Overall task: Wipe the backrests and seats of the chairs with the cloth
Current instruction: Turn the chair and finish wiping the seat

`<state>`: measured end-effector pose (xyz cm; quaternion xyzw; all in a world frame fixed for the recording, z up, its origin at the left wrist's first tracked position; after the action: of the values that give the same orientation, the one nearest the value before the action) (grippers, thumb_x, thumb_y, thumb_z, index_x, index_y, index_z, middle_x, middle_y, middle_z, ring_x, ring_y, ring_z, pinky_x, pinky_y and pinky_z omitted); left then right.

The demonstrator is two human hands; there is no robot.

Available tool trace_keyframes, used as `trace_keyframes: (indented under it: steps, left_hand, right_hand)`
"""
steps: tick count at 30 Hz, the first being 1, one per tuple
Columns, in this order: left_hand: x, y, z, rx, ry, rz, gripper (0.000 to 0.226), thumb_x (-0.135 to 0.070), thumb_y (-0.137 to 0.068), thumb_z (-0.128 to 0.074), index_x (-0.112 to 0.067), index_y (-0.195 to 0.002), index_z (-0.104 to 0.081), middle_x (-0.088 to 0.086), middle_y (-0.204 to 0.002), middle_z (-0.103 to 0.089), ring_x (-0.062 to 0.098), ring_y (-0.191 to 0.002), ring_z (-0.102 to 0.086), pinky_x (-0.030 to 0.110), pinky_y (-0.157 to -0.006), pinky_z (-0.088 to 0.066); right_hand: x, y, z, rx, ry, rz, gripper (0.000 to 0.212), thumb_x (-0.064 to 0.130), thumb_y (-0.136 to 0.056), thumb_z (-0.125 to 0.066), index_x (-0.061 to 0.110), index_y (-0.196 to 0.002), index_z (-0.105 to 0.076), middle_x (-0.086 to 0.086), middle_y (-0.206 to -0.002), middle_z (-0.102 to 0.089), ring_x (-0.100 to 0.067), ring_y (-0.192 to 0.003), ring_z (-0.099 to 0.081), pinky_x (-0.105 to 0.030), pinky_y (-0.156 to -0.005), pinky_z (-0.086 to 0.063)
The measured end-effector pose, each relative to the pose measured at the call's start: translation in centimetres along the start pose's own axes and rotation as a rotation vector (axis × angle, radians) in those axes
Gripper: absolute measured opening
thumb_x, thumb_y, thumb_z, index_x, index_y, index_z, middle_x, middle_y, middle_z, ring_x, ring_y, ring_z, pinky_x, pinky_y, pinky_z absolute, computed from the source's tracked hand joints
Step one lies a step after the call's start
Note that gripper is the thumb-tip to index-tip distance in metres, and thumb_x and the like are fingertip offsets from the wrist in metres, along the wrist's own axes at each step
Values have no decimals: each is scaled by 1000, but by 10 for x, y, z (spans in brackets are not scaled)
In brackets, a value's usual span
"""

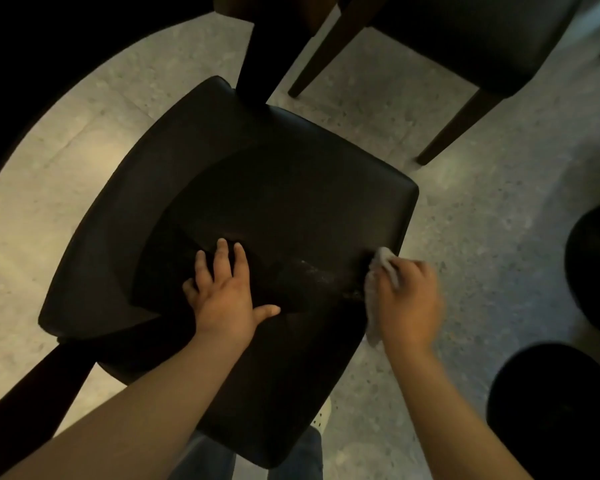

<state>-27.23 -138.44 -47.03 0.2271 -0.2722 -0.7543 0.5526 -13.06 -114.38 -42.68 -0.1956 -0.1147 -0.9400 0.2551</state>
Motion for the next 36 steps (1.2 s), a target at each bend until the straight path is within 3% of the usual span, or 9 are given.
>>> trace_keyframes:
  steps: [5, 13, 18, 22, 24, 26, 29, 32, 36]
  left_hand:
    - [1, 0, 1, 5, 8, -5, 116, -64, -75, -67, -24, -154, 8, 5, -160, 15, 36, -147, 11, 59, -116, -14]
    - [0, 1, 0, 3, -8, -12, 117, -66, -75, -66, -23, -154, 9, 5, -160, 17, 37, -146, 11, 60, -116, -14]
    - [1, -1, 1, 21, -1, -4, 118, -66, -73, -67, -24, -154, 7, 4, -160, 15, 37, -147, 10, 59, -115, -14]
    - [2, -2, 0, 33, -6, -8, 118, -70, -73, -64, -24, -153, 9, 3, -160, 17, 36, -147, 10, 59, -115, -14]
    - [5, -1, 1, 19, -6, -25, 117, -73, -73, -62, -26, -153, 10, 1, -160, 17, 35, -147, 10, 59, -115, -14]
    - [9, 2, 4, -16, 26, -60, 116, -75, -72, -60, -28, -153, 9, -1, -160, 15, 32, -147, 9, 57, -116, -14]
    - [20, 12, 14, -166, 159, -123, 109, -70, -77, -59, -25, -154, 2, -1, -162, 6, 28, -148, 2, 54, -116, -16]
    - [42, 24, 24, -335, 247, -69, 95, -60, -83, -60, -18, -155, -14, 5, -160, -11, 30, -146, -9, 54, -115, -21]
    - [66, 33, 10, -336, 289, 8, 84, -52, -86, -62, -16, -153, -25, 7, -158, -21, 31, -145, -15, 53, -114, -24]
  right_hand:
    - [56, 14, -31, 128, 47, 287, 25, 28, -88, -63, 23, -111, -67, 5, -103, -57, -5, -90, -46, -14, -69, -33]
    - [-28, -5, -6, -37, -105, -165, 14, 19, -92, -59, 15, -104, -66, 8, -98, -48, -18, -87, -56, -20, -72, -35]
    - [20, 12, -26, 128, 0, 177, 22, 26, -91, -57, 22, -113, -62, 7, -105, -51, -6, -91, -47, -20, -75, -38]
    - [-48, 12, -5, -6, -36, -209, 16, 15, -91, -58, 13, -105, -65, -9, -106, -57, -25, -88, -56, -29, -71, -34]
    - [-54, 15, 7, -60, 16, -250, 15, 17, -90, -60, 12, -102, -67, -9, -101, -57, -30, -85, -57, -28, -65, -33]
    - [-28, 18, 9, -46, 13, -132, 16, 24, -90, -62, 16, -102, -68, 3, -94, -51, -19, -79, -54, -22, -58, -31]
    - [32, 25, 3, -11, -42, 59, 27, 36, -87, -57, 23, -109, -66, 14, -96, -44, -4, -81, -48, -10, -65, -27]
    - [93, 32, -17, 38, -71, 234, 31, 41, -87, -54, 26, -113, -64, 12, -105, -49, 1, -90, -45, -8, -70, -30]
    - [151, 44, -56, 110, -73, 364, 31, 36, -88, -59, 27, -118, -63, 5, -113, -51, -4, -95, -48, -14, -73, -37]
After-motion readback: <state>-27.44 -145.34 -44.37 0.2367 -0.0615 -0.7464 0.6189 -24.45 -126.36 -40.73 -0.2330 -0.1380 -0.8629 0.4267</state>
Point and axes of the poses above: each hand's wrist, its own y-axis away from the middle knuckle, its own z-axis out of the back of the hand, x = y × z, the point moved 9 cm from there along -y, towards the middle knuckle
